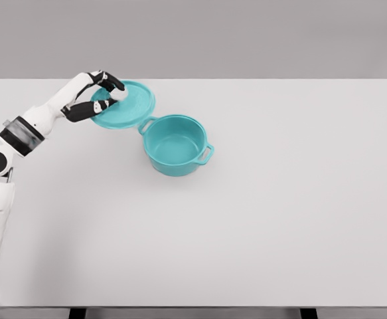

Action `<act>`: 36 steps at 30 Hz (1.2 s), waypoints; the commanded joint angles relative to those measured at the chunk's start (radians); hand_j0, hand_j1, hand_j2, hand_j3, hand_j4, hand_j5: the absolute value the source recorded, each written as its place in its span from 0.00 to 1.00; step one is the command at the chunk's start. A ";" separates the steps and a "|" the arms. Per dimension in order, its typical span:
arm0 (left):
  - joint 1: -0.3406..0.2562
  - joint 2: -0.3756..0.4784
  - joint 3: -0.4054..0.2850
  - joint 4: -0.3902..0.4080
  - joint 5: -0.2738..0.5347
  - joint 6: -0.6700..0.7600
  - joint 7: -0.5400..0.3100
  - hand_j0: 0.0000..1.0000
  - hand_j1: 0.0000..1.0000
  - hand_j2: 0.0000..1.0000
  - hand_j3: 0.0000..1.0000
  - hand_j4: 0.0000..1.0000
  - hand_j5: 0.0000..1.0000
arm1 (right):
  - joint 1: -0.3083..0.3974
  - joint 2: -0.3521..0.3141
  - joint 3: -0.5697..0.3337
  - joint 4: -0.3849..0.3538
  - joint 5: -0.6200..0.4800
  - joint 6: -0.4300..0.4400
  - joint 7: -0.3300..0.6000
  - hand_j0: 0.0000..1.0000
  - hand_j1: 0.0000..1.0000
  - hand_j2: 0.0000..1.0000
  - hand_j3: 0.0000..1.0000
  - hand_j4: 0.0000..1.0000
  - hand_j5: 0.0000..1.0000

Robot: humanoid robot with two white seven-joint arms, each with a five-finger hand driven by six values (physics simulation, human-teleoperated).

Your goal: Open the lid of the pot with left arm

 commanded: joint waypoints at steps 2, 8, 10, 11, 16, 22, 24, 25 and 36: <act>0.000 0.016 0.036 0.026 0.008 0.003 0.000 0.50 0.50 0.50 0.50 0.50 0.50 | 0.000 0.000 0.000 0.000 0.000 0.000 0.000 1.00 1.00 1.00 1.00 1.00 1.00; 0.000 0.038 0.081 0.078 0.008 0.006 0.000 0.50 0.50 0.50 0.50 0.50 0.50 | 0.000 0.000 0.000 0.000 0.000 0.000 0.000 1.00 1.00 1.00 1.00 1.00 1.00; -0.002 0.053 0.082 0.094 0.008 0.006 0.000 0.50 0.50 0.50 0.50 0.50 0.50 | 0.000 0.000 0.000 0.000 0.000 0.000 0.000 1.00 1.00 1.00 1.00 1.00 1.00; 0.000 0.058 0.089 0.095 0.008 0.006 0.000 0.50 0.50 0.50 0.50 0.50 0.50 | 0.000 0.000 0.000 0.000 0.000 0.000 0.000 1.00 1.00 1.00 1.00 1.00 1.00; 0.003 0.068 0.086 0.104 -0.003 0.006 0.000 0.81 0.81 0.81 0.81 0.81 0.81 | 0.000 0.000 0.000 0.000 0.000 0.000 0.000 1.00 1.00 1.00 1.00 1.00 1.00; 0.005 0.073 0.081 0.107 -0.006 0.006 0.000 0.94 0.94 0.94 0.94 0.94 0.94 | 0.000 0.000 0.000 0.000 0.000 0.000 0.000 1.00 1.00 1.00 1.00 1.00 1.00; 0.003 0.073 0.078 0.124 -0.007 0.006 0.000 0.97 0.97 0.97 0.97 0.97 0.97 | 0.000 0.000 0.000 0.000 0.000 0.000 0.000 1.00 1.00 1.00 1.00 1.00 1.00; 0.003 0.073 0.076 0.135 -0.007 0.006 0.000 0.99 0.99 0.99 0.99 0.99 0.99 | 0.000 0.000 0.000 0.000 0.000 0.000 0.000 1.00 1.00 1.00 1.00 1.00 1.00; 0.017 0.075 0.044 0.152 -0.024 -0.002 0.000 1.00 1.00 1.00 1.00 1.00 1.00 | 0.000 0.000 0.000 0.000 0.000 0.000 0.000 1.00 1.00 1.00 1.00 1.00 1.00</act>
